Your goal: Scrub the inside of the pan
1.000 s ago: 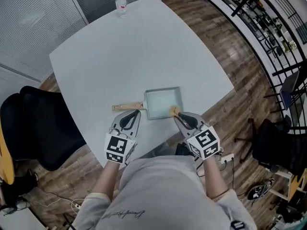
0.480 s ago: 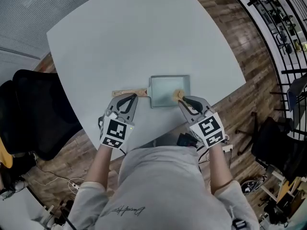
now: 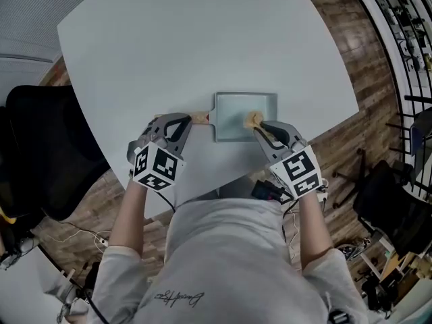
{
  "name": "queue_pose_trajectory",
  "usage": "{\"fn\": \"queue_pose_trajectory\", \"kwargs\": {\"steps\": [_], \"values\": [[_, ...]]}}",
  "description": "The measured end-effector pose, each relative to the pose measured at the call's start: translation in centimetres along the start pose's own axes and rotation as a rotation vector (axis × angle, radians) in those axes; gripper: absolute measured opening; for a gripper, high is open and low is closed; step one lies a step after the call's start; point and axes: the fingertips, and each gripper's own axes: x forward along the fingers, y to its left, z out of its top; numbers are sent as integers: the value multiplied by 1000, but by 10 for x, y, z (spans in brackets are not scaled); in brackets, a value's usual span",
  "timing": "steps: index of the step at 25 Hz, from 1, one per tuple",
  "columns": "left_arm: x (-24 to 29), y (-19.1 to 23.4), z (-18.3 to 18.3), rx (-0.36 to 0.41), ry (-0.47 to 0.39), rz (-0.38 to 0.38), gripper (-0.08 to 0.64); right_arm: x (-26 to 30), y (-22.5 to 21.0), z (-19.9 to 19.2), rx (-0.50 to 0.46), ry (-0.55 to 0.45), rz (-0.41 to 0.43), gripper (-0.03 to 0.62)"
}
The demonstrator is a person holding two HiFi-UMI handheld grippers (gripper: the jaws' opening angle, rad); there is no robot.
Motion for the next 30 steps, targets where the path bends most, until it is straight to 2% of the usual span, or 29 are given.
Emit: {"fn": "queue_pose_trajectory", "kwargs": {"steps": [3, 6, 13, 16, 20, 23, 30], "values": [[8, -7, -9, 49, 54, -73, 14, 7, 1, -3, -15, 20, 17, 64], [18, -12, -16, 106, 100, -157, 88, 18, 2, -3, -24, 44, 36, 64], [42, -25, -35, 273, 230, -298, 179, 40, -5, -7, -73, 82, 58, 64], [46, -30, -41, 276, 262, -349, 187, 50, -8, -5, -105, 98, 58, 64], [47, -33, -50, 284, 298, -370, 186, 65, -7, -6, -173, 144, 66, 65], [48, -35, -50, 283, 300, -377, 161, 79, -4, -12, -222, 181, 100, 66], [50, -36, -46, 290, 287, -386, 158, 114, 1, -17, -395, 262, 146, 64]]}}
